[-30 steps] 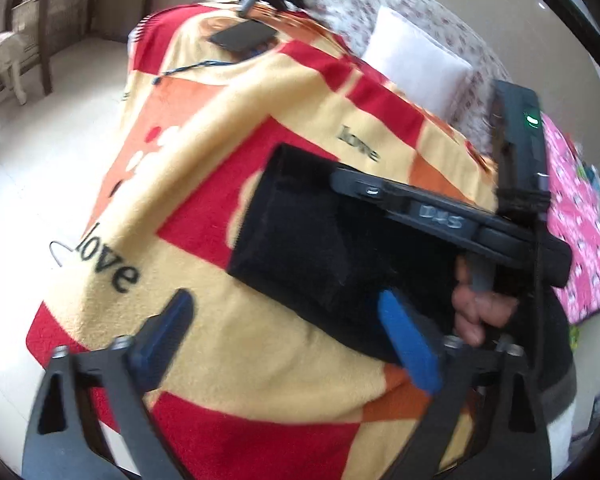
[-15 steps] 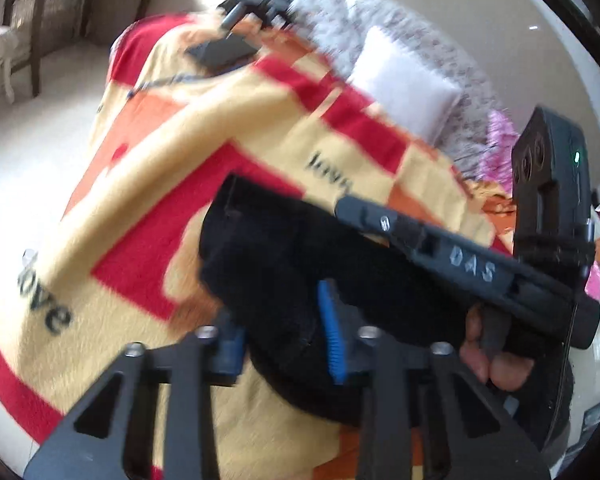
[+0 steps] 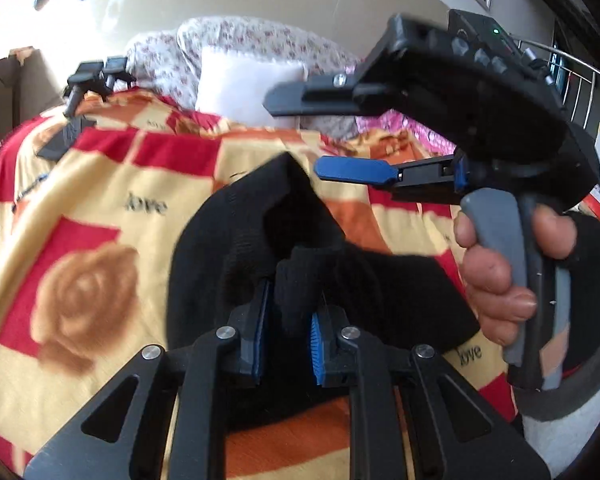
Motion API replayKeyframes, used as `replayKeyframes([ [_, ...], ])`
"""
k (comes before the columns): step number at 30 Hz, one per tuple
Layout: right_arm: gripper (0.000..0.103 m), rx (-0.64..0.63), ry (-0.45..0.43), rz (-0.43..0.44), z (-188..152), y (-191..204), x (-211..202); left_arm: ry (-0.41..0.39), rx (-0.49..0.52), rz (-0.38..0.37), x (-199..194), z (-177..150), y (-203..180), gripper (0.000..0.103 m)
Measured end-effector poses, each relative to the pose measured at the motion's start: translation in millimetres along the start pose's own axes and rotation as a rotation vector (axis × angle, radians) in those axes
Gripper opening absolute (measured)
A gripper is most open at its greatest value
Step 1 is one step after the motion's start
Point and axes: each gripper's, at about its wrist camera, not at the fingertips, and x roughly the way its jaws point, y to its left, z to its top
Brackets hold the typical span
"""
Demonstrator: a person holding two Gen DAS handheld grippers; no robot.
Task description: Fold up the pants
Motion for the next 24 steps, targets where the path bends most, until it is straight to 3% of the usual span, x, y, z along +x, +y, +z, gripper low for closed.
replayKeyframes([
  [7,0.081,0.075,0.077,-0.040,-29.7,-19.8,31.3,-0.006,0.007,0.022,-5.2,-2.8,-1.0,0.015],
  [8,0.075,0.086,0.077,-0.019,-33.1,-20.5,35.5,0.002,0.010,0.024,-4.6,-3.7,-1.5,0.015],
  [9,0.054,0.079,0.081,0.020,-36.1,-17.5,41.1,0.011,0.016,0.026,-2.1,-4.3,-1.9,0.016],
  [11,0.016,0.042,0.074,0.014,-39.7,-12.3,43.4,0.030,0.038,0.045,-3.5,-5.2,-5.5,0.022],
  [13,0.016,-0.001,0.067,-0.008,-40.9,-7.9,40.6,0.041,0.066,0.020,-14.5,-3.0,-9.4,0.042],
  [15,0.014,-0.017,0.042,-0.032,-39.9,-9.0,28.6,0.011,0.089,0.003,-34.7,2.6,-12.7,0.078],
  [19,0.013,-0.005,-0.052,-0.058,-35.5,-23.4,-21.3,-0.056,0.104,0.025,-59.9,19.5,-15.2,0.081],
  [21,0.013,-0.004,-0.092,-0.080,-34.4,-29.7,-48.1,-0.061,0.097,0.047,-56.3,26.8,-14.6,0.082],
  [24,0.013,-0.022,-0.132,-0.178,-39.1,-40.1,-92.5,-0.045,0.076,0.065,-40.6,33.7,-15.3,0.082],
])
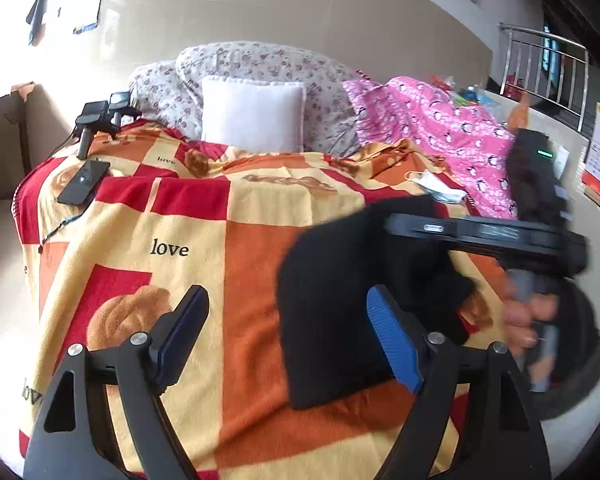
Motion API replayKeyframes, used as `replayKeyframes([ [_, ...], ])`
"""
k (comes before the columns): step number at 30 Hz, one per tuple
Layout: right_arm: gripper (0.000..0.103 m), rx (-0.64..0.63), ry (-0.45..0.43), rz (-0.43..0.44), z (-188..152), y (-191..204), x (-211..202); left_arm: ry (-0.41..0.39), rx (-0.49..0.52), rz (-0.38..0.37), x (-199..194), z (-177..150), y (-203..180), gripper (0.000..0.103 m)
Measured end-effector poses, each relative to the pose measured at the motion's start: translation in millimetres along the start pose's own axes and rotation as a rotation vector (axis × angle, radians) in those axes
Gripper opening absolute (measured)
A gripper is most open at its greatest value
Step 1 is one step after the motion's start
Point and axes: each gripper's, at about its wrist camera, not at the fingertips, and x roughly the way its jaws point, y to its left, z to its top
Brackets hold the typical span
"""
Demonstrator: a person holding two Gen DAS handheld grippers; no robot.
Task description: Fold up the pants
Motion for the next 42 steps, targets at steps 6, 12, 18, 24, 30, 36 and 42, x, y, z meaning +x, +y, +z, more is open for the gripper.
replayKeyframes([
  [6,0.013,0.038,0.026,-0.223,-11.4,-58.1,-28.6,0.098,0.072,0.003,60.1,-4.9,-37.9,0.082],
  [12,0.021,0.084,0.039,-0.389,-21.1,-82.7,-34.5,0.218,0.149,0.043,104.4,-23.4,-65.7,0.082],
  [18,0.033,-0.015,0.016,-0.258,-30.5,-35.2,-52.0,0.202,0.108,0.073,99.1,-12.0,-56.7,0.082],
  [24,0.033,-0.020,0.066,-0.205,-61.6,-37.6,-52.2,0.229,0.110,0.059,114.8,-13.2,-60.9,0.082],
  [30,0.033,-0.060,0.111,-0.196,-72.3,-49.0,-18.9,0.241,0.110,0.064,130.5,-9.5,-67.3,0.086],
  [36,0.000,-0.154,0.157,-0.266,-84.2,-32.6,-33.2,0.240,0.097,0.065,134.7,-8.4,-66.4,0.089],
  [42,0.003,-0.086,0.127,-0.248,-100.0,-40.4,-55.0,0.242,0.084,0.064,134.5,-7.7,-66.0,0.090],
])
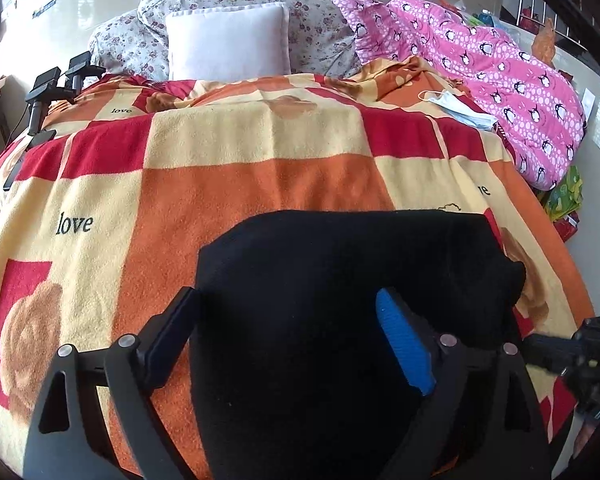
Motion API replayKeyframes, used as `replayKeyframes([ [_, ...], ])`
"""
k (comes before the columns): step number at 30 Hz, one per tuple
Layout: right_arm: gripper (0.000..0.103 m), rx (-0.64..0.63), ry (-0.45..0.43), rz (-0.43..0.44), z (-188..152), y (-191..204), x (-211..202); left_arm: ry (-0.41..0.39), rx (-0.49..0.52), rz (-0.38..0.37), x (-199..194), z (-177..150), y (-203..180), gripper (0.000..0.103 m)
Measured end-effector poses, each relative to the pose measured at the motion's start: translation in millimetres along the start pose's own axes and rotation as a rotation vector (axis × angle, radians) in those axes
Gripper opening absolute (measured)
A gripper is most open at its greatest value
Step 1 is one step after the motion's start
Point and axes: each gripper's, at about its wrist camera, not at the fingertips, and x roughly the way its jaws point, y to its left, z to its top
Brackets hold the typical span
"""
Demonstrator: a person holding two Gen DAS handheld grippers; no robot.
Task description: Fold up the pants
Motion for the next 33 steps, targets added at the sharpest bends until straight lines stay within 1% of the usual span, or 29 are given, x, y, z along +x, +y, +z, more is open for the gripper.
replayKeyframes([
  [1,0.005,0.029,-0.032,0.015,2.8,-4.1,-4.2,0.006,-0.002,-0.003,-0.5,0.6,0.4,0.090],
  [2,0.015,0.045,-0.060,0.024,6.7,-6.9,-6.7,0.010,-0.003,-0.006,-1.2,0.6,0.7,0.090],
  [3,0.034,0.044,-0.068,0.036,10.7,-7.8,-5.7,0.013,-0.003,-0.009,-1.9,0.8,1.3,0.090],
  [4,0.038,0.037,-0.066,0.043,14.5,-7.8,-2.2,0.015,-0.003,-0.010,-2.2,0.6,1.6,0.090],
  [7,0.038,0.004,-0.052,0.071,24.7,-2.7,15.1,0.019,-0.012,-0.012,-1.5,-0.8,4.0,0.090],
  [8,0.036,0.000,-0.051,0.071,27.7,-1.3,21.1,0.020,-0.016,-0.012,-1.1,-1.2,4.4,0.090],
  [9,0.032,-0.002,-0.051,0.075,31.1,-0.8,29.5,0.021,-0.016,-0.010,-0.9,-1.3,4.4,0.090],
  [10,0.025,-0.001,-0.052,0.087,33.5,-0.9,33.5,0.022,-0.014,-0.007,-0.6,-0.9,4.0,0.090],
  [11,0.006,-0.001,-0.053,0.109,34.5,0.3,34.7,0.024,-0.012,-0.006,-0.6,-0.4,3.5,0.090],
  [12,0.002,-0.001,-0.050,0.129,35.7,1.6,32.6,0.024,-0.010,-0.006,-0.8,-0.1,3.2,0.090],
  [15,0.002,-0.038,-0.072,0.118,31.6,7.2,3.2,0.019,-0.003,-0.011,-1.3,-0.4,2.3,0.090],
  [17,0.002,-0.013,-0.069,0.095,26.0,2.7,-8.3,0.013,-0.004,-0.009,-0.6,-1.6,1.4,0.092],
  [19,0.002,-0.005,-0.037,0.073,15.3,-2.8,-5.3,0.008,0.000,-0.003,0.1,-3.0,-0.4,0.093],
  [21,0.002,0.023,0.007,0.051,6.4,-9.3,8.3,0.006,0.007,0.010,1.0,-4.2,-2.7,0.095],
  [22,0.002,0.037,0.012,0.047,3.5,-11.3,14.2,0.006,0.010,0.021,1.6,-4.7,-4.3,0.095],
  [24,0.004,0.051,0.002,0.041,4.4,-12.3,10.7,0.006,0.010,0.029,0.6,-4.7,-5.4,0.095],
  [26,0.009,0.045,-0.011,0.005,7.3,-10.5,-0.7,0.011,0.010,0.029,-1.2,-3.3,-5.4,0.095],
  [27,0.009,0.047,-0.025,-0.012,9.8,-9.9,-9.9,0.009,0.013,0.032,-3.2,-2.5,-5.6,0.095],
  [29,0.009,0.055,-0.056,-0.009,14.5,-8.3,-21.4,0.004,0.024,0.044,-6.3,-1.2,-6.8,0.095],
  [31,0.010,0.039,-0.084,0.004,20.6,1.3,-27.8,-0.005,0.036,0.057,-10.2,1.2,-8.2,0.095],
  [33,0.016,0.025,-0.088,0.028,24.9,9.6,-23.9,-0.023,0.042,0.064,-15.0,5.1,-8.6,0.095],
])
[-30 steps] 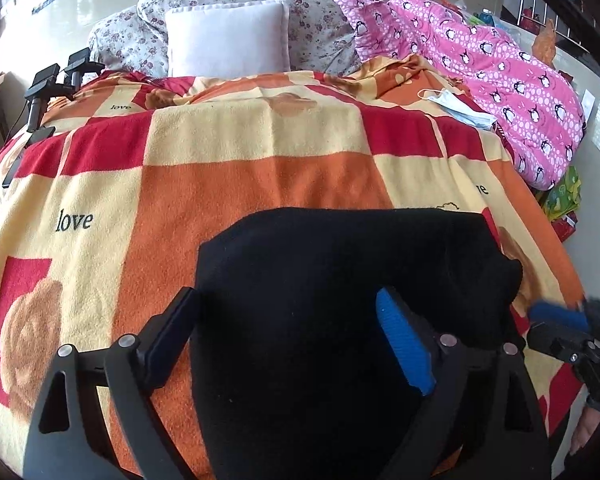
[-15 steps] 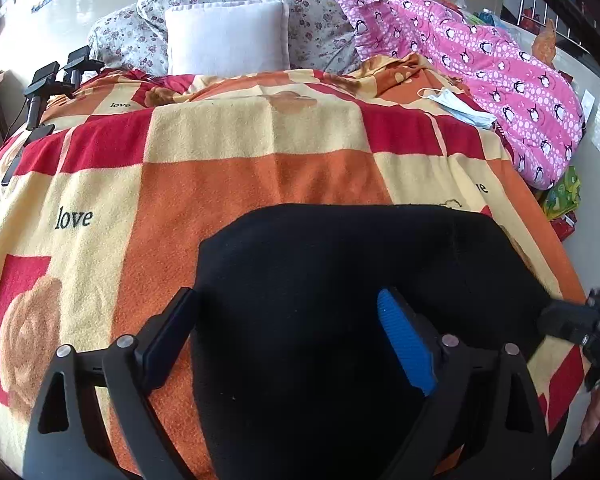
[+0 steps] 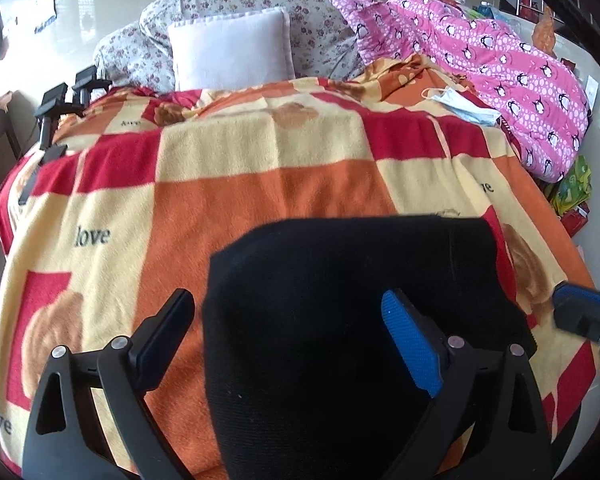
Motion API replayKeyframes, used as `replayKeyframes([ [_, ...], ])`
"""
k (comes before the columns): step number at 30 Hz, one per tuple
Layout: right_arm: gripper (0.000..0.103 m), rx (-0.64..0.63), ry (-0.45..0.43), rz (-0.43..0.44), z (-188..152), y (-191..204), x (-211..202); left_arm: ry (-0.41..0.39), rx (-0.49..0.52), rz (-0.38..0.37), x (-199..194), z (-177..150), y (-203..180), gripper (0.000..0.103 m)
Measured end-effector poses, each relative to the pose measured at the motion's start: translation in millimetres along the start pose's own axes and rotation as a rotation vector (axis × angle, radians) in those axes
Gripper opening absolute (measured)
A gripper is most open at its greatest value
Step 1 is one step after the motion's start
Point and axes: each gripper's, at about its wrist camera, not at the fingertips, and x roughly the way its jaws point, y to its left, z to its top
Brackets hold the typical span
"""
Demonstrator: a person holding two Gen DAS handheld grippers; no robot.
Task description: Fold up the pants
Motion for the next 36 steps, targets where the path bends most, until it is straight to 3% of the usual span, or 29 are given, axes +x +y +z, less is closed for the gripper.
replayKeyframes([
  [6,0.020,-0.031,0.048,0.004,0.7,13.4,29.9,0.005,-0.001,0.014,6.0,7.9,6.7,0.095],
  [10,0.023,0.012,0.078,-0.086,-1.6,-5.5,52.4,0.032,-0.002,0.008,20.4,11.6,9.0,0.095],
  [13,0.022,0.048,0.066,-0.048,1.1,-18.4,58.8,0.048,-0.002,0.000,29.7,15.8,8.5,0.097],
  [19,0.022,0.029,0.073,-0.056,10.8,-22.0,75.2,0.062,-0.008,-0.002,44.5,23.0,6.9,0.101],
  [25,0.023,0.021,0.099,-0.070,16.1,-17.8,68.1,0.058,-0.021,-0.005,41.3,22.8,7.8,0.101],
  [27,0.031,0.000,0.098,-0.070,13.7,-10.2,59.2,0.057,-0.022,-0.006,34.5,21.6,8.6,0.101],
  [31,0.033,-0.042,0.080,-0.070,2.1,6.8,36.9,0.033,-0.020,0.002,16.1,15.3,9.6,0.101],
  [36,0.034,-0.047,0.113,-0.124,-19.7,8.7,42.7,0.038,-0.038,-0.002,6.9,-2.3,10.3,0.101],
])
